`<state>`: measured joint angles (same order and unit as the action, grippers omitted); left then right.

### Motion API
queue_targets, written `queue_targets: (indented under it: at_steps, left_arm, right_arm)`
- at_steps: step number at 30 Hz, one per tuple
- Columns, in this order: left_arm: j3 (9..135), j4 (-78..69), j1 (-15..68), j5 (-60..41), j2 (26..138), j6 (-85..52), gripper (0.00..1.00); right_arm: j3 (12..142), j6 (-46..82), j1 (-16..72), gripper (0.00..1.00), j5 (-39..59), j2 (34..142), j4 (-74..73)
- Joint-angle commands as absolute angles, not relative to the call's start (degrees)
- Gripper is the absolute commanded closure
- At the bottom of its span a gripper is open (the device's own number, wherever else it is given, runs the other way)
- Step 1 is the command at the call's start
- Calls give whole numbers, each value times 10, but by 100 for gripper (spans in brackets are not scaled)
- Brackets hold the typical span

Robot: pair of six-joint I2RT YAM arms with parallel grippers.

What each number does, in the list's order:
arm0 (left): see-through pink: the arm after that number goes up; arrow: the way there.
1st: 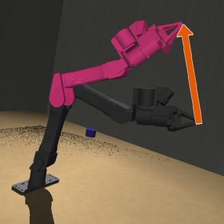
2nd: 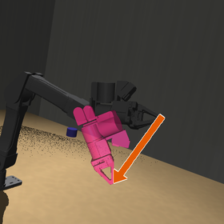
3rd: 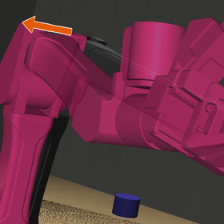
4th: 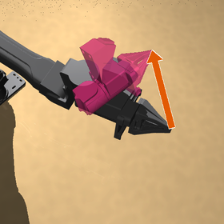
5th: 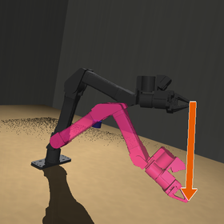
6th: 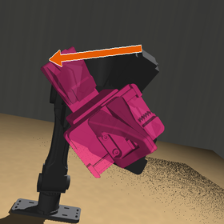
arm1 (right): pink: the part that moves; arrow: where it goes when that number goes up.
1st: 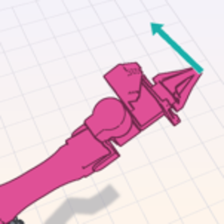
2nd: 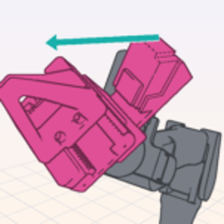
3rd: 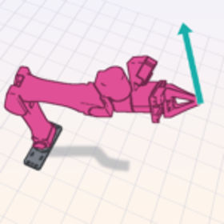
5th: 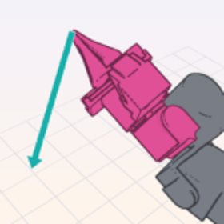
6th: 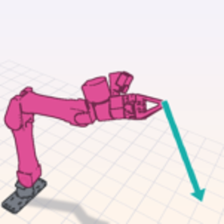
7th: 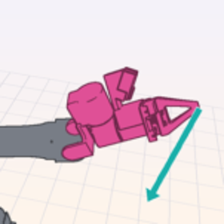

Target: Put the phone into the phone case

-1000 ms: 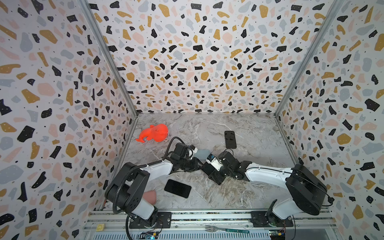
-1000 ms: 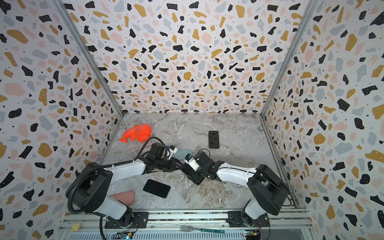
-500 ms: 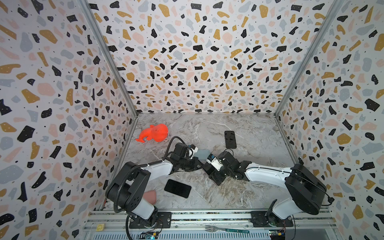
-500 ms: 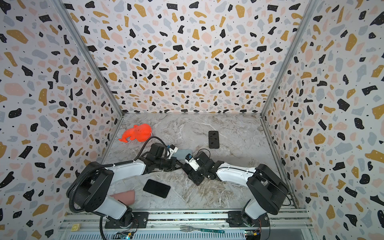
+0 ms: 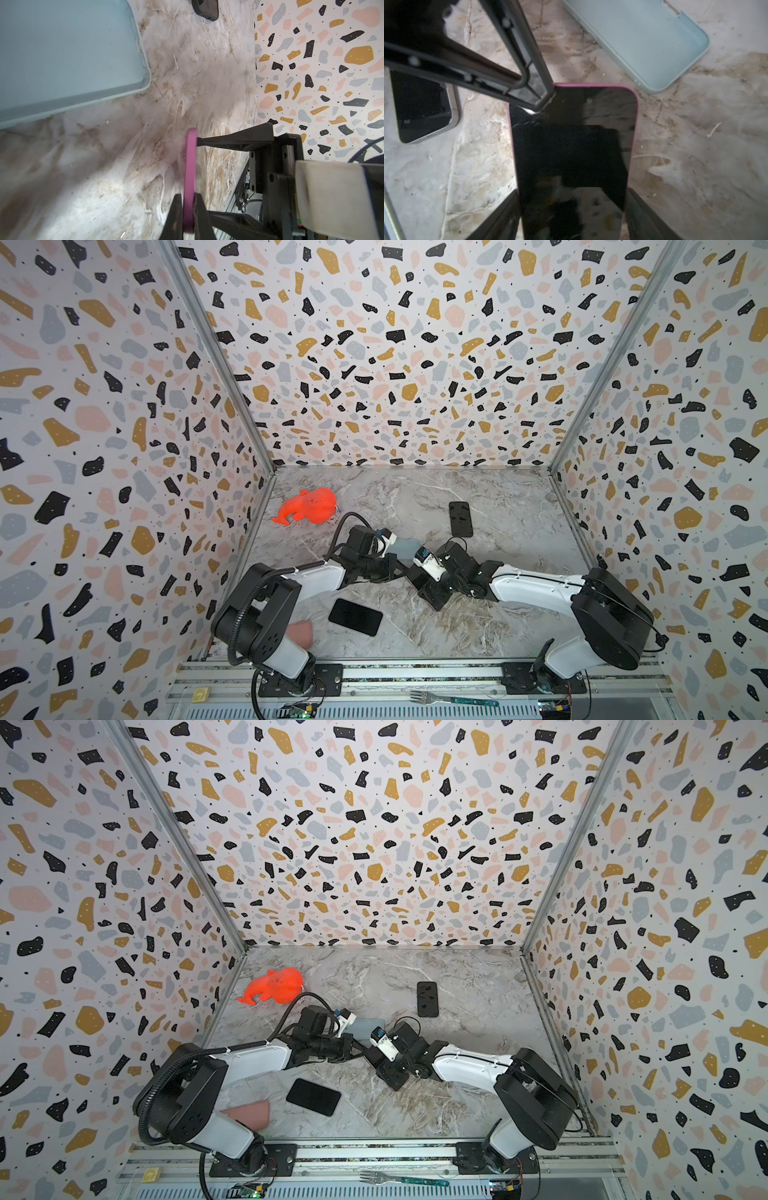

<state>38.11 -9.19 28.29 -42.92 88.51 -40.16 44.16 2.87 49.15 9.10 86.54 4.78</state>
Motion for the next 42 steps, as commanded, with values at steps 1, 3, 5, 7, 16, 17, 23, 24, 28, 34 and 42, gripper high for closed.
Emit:
queue_targets:
  at_steps: [1, 3, 5, 7, 16, 17, 23, 24, 28, 34, 42]
  left_arm:
    - [375, -101, 284, -434, 884, -412, 100]
    - [375, -109, 281, -437, 883, -419, 100]
    - [374, -119, 278, -439, 881, -430, 100]
    - [372, -135, 272, -443, 877, -445, 100]
    - [362, -223, 255, -454, 865, -533, 100]
    - [362, -233, 253, -456, 864, -542, 100]
    - [355, -317, 242, -456, 864, -616, 100]
    - [356, -328, 241, -454, 863, -628, 100]
    - [357, -358, 239, -440, 853, -663, 100]
    - [338, -414, 239, -427, 848, -710, 100]
    - [299, -497, 232, -413, 843, -774, 100]
  right_arm:
    - [465, 22, 495, 19, 79, 822, 55]
    - [463, 25, 494, 17, 81, 803, 55]
    - [461, 28, 495, 17, 85, 787, 56]
    - [464, 31, 494, 17, 85, 774, 61]
    - [467, 97, 476, 17, 69, 710, 71]
    - [466, 110, 469, 17, 71, 703, 73]
    - [424, 274, 409, 18, 107, 644, 36]
    - [408, 309, 401, 19, 121, 631, 15]
    - [329, 463, 376, 22, 154, 579, -87]
    - [253, 604, 333, 26, 213, 542, -182]
    - [178, 720, 301, 27, 230, 500, -280]
